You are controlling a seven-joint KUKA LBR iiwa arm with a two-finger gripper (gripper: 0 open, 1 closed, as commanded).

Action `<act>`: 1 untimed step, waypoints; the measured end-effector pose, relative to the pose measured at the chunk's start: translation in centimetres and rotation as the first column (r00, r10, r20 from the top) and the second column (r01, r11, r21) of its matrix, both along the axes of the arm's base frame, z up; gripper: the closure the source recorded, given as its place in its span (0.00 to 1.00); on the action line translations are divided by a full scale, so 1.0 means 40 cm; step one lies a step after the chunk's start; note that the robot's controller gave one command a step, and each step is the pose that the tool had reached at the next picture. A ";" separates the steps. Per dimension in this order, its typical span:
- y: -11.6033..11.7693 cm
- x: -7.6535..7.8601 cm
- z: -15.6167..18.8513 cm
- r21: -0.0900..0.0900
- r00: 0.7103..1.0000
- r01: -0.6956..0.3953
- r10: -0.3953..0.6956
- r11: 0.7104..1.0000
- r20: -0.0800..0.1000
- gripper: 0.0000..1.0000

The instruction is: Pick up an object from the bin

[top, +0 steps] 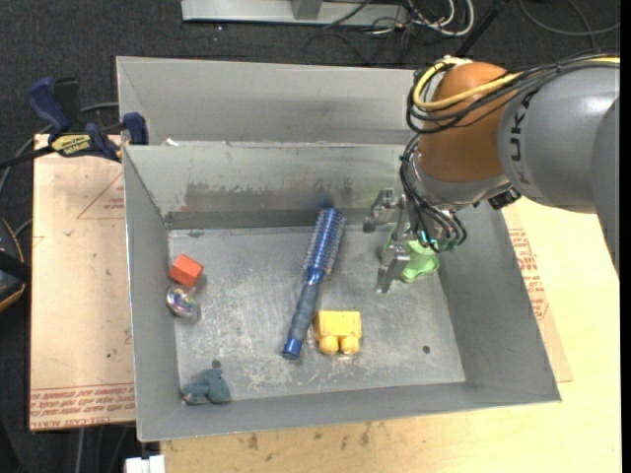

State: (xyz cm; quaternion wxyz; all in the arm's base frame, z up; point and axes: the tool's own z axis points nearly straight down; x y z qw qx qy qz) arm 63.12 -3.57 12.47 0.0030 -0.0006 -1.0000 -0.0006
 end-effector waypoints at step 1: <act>0.099 0.054 0.014 0.002 0.992 0.124 -0.124 0.992 0.011 0.00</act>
Offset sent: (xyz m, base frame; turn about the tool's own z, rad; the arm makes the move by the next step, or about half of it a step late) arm 0.0204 0.0367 0.0055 0.1271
